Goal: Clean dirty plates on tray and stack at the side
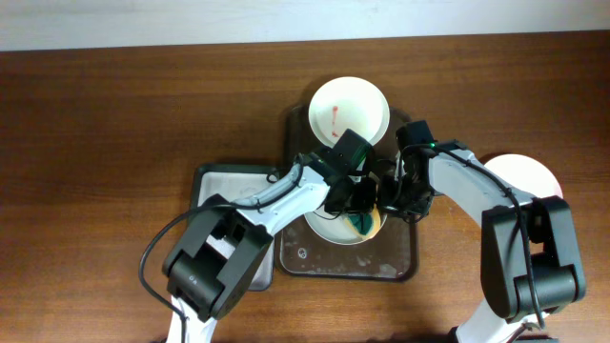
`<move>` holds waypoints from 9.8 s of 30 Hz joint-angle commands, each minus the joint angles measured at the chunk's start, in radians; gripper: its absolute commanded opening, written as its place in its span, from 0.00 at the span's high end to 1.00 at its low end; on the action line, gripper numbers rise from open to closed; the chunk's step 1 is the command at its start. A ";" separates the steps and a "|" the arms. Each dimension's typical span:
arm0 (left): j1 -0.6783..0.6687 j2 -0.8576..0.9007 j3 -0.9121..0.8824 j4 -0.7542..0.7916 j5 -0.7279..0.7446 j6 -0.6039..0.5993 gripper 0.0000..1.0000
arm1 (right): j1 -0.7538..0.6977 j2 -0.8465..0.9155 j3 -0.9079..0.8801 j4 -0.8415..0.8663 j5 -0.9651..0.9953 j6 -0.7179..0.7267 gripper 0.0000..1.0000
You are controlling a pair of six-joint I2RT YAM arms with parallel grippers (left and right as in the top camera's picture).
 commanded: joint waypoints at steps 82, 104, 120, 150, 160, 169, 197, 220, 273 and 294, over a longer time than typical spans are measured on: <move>0.503 -0.658 -0.104 -0.601 -0.329 0.413 0.01 | 0.763 -0.524 0.158 -0.227 1.318 -0.065 0.96; 0.503 -0.658 -0.104 -0.601 -0.329 0.413 0.01 | -0.873 -0.382 0.191 -0.159 0.062 -0.039 0.96; 0.503 -0.658 -0.104 -0.601 -0.329 0.413 0.01 | -0.452 -0.208 0.291 -0.057 -0.184 -0.384 0.45; 0.503 -0.658 -0.104 -0.601 -0.329 0.413 0.01 | -0.022 -0.047 0.147 -0.253 0.047 0.175 0.96; 0.503 -0.658 -0.104 -0.601 -0.329 0.413 0.00 | 0.060 -0.558 0.056 -0.132 0.209 -0.027 0.50; 0.503 -0.658 -0.104 -0.567 -0.299 0.382 0.01 | 0.017 -0.342 -0.058 -0.013 0.088 -0.315 0.55; 0.446 -0.287 -0.208 -0.399 -0.322 0.256 0.90 | 0.005 -0.034 -0.058 0.099 0.181 -0.200 0.96; 0.350 -0.349 -0.175 -0.571 -0.396 0.282 0.54 | 0.005 -0.034 -0.058 0.087 0.181 -0.200 0.96; 0.107 -0.090 0.041 -0.169 0.016 0.137 1.00 | 0.005 -0.034 -0.058 0.072 0.121 -0.151 0.96; 0.123 0.104 0.191 -0.359 -0.116 0.083 1.00 | 0.005 -0.034 -0.058 0.065 0.128 -0.103 0.96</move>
